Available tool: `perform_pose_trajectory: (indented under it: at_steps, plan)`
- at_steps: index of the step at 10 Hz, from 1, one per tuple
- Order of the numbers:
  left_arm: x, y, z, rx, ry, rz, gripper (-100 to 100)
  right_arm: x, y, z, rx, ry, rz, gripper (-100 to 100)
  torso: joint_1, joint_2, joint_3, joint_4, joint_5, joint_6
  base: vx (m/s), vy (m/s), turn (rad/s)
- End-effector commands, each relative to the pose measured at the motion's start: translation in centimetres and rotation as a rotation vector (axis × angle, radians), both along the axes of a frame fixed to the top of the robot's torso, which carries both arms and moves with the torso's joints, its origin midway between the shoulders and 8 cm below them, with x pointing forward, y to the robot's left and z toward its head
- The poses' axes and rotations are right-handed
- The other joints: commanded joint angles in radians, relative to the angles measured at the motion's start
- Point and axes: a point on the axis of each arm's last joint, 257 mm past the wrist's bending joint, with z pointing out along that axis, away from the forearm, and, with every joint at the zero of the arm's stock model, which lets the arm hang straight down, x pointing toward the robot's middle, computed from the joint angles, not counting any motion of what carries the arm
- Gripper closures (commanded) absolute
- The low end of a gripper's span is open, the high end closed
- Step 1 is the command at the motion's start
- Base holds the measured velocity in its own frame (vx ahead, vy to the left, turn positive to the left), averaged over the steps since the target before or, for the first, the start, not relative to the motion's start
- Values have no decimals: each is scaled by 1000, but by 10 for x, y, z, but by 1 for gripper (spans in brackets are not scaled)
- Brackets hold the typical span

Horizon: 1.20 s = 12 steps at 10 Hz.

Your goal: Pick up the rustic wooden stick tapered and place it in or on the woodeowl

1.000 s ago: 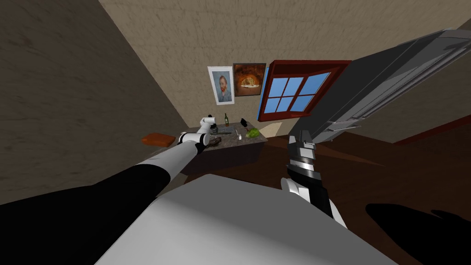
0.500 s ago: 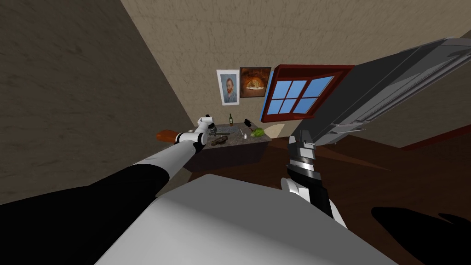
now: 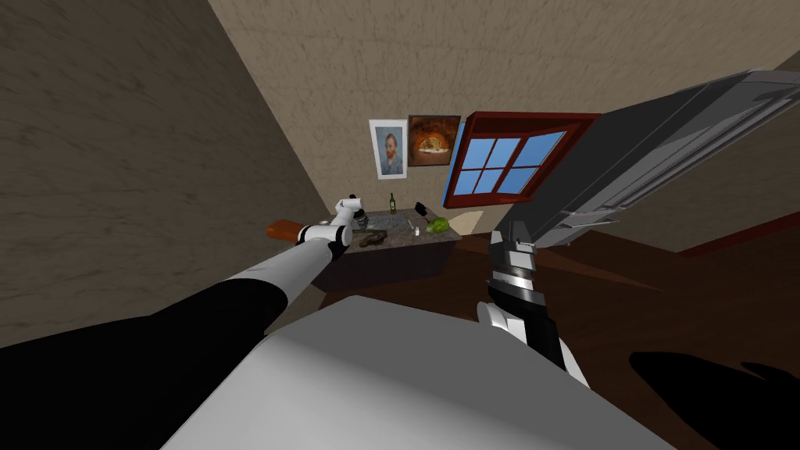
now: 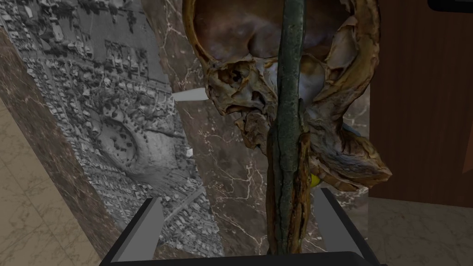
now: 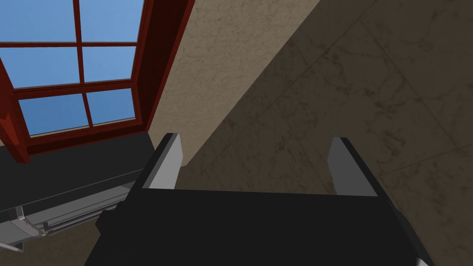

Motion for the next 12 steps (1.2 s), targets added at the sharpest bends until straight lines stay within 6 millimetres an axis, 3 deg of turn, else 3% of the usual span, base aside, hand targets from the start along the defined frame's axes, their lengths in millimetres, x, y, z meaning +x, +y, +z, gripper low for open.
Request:
perform_pose_trajectory:
  at_steps: [1, 6, 7, 8, 12]
  plan:
    - [-1, 2, 15, 0, 2, 1, -100, 0, 0, 0, 0, 0, 0, 0, 0, 0, 0, 0, 0, 0, 8, -2, -15]
    - [-6, 5, 51, -1, 7, 4, -100, 0, 0, 0, 0, 0, 0, 0, 0, -1, 0, 0, 0, 0, 14, -5, -9]
    - [-5, 4, 44, 1, 2, 3, -100, 0, 0, 0, 0, 0, 0, 0, 0, -1, 0, 0, 0, 0, 5, -1, -1]
    - [-7, 4, 44, 0, 5, 3, 0, 0, 0, 0, 0, 0, 0, 0, 0, 0, 0, 0, 0, 0, 0, 0, 0]
    - [-6, 4, 44, 0, 5, 3, 0, 0, 0, 0, 0, 0, 0, 0, 0, 0, 0, 0, 0, 0, 0, 0, 0]
